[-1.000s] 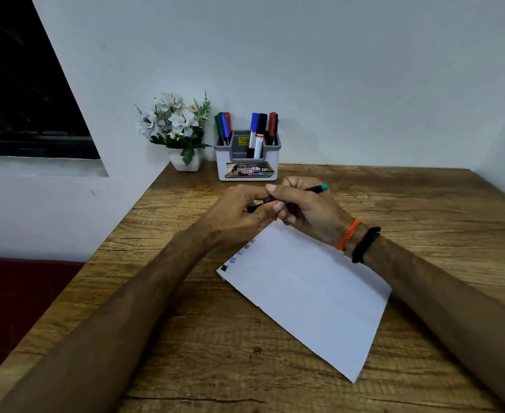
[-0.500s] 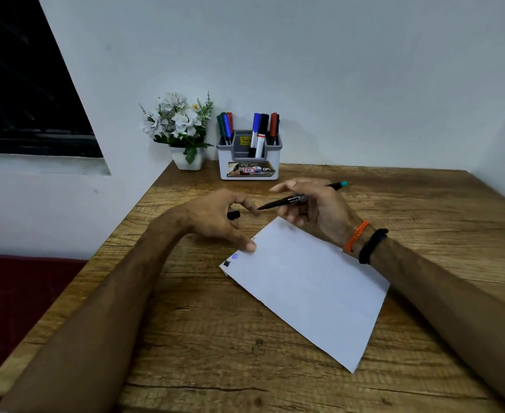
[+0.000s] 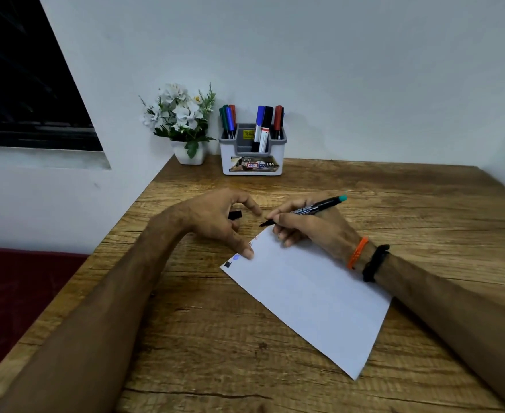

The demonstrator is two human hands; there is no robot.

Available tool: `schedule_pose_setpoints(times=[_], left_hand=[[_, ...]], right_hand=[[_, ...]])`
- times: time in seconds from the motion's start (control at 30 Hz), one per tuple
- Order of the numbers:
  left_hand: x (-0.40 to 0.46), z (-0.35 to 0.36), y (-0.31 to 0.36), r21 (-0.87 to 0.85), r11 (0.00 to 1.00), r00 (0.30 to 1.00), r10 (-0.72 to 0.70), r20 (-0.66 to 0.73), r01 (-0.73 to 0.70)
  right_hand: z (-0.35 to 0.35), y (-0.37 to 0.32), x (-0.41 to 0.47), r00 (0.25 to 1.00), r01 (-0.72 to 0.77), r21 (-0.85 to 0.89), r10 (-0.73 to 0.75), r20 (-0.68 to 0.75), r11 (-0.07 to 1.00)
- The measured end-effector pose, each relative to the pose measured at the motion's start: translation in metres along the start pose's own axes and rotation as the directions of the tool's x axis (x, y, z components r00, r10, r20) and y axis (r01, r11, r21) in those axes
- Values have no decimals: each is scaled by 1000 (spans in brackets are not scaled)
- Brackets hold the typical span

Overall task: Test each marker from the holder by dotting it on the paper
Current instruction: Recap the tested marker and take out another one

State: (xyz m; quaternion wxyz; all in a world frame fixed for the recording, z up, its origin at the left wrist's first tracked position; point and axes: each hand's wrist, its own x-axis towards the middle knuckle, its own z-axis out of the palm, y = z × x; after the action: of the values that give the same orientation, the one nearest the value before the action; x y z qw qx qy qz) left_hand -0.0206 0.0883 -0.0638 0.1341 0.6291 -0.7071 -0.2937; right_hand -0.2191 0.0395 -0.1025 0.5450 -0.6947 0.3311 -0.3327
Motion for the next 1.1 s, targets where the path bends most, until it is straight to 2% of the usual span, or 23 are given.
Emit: schedule_pose_setpoints(times=[0.27, 0.5, 1.1], left_hand=[[-1, -1, 5, 27, 999, 1000, -23, 12, 23], [1, -2, 5, 33, 999, 999, -37, 30, 36], [3, -2, 2, 2, 999, 999, -34, 35, 34]], right_hand=[[0, 6, -2, 998, 29, -48, -31, -52, 998], [1, 8, 1, 998, -9, -50, 6, -59, 999], [3, 5, 0, 998, 7, -128, -15, -60, 992]])
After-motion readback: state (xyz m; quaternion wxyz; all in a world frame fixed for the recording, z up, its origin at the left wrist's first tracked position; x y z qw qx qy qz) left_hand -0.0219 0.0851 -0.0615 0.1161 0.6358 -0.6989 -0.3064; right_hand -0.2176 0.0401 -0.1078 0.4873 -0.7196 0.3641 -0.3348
